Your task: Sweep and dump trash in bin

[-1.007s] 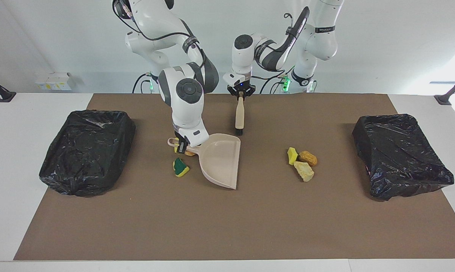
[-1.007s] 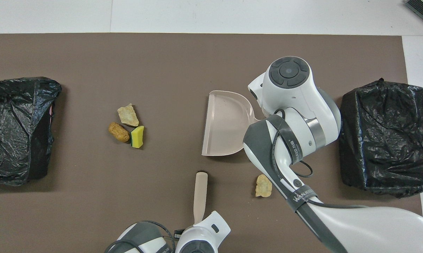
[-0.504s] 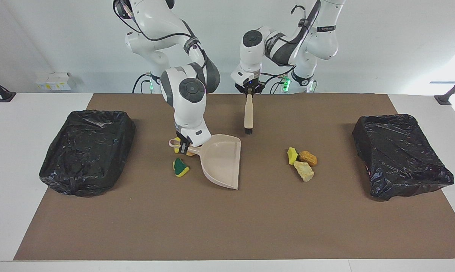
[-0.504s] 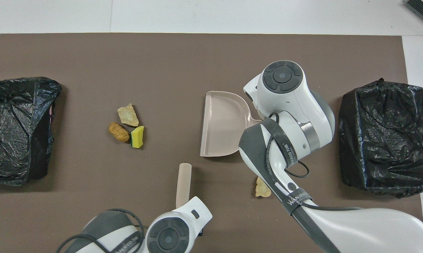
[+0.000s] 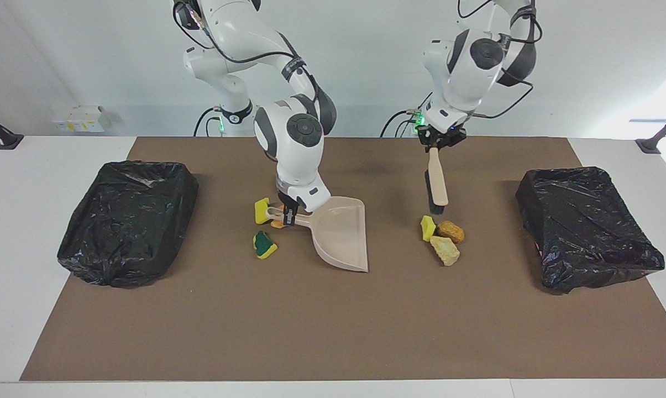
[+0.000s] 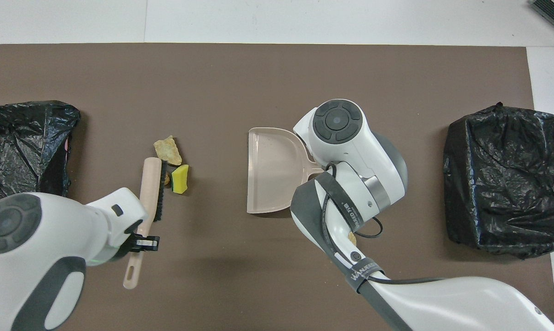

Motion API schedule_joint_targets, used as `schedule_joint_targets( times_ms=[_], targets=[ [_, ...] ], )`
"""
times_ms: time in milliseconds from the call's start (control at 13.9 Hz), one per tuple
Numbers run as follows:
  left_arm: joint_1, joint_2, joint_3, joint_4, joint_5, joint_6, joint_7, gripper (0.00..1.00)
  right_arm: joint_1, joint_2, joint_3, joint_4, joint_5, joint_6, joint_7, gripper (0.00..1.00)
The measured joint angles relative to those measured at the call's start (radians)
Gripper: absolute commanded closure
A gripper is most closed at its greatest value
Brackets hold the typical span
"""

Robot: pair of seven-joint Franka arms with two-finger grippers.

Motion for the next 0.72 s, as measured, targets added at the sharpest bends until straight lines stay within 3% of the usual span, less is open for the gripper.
schedule_joint_targets(
  times_ms=[288, 576, 720],
  targets=[
    [0.164, 0.159, 0.000, 0.150, 0.135, 0.021, 0.085, 1.00, 0.026, 0.008, 0.000, 0.000, -0.006, 0.018, 0.000, 1.00],
    [0.175, 0.340, -0.012, 0.189, 0.209, 0.157, 0.091, 1.00, 0.030, 0.013, -0.001, -0.001, -0.008, 0.029, 0.000, 1.00],
    [0.167, 0.379, -0.023, 0.174, 0.210, 0.167, 0.062, 1.00, 0.032, 0.017, -0.001, -0.002, -0.008, 0.033, 0.002, 1.00]
  ],
)
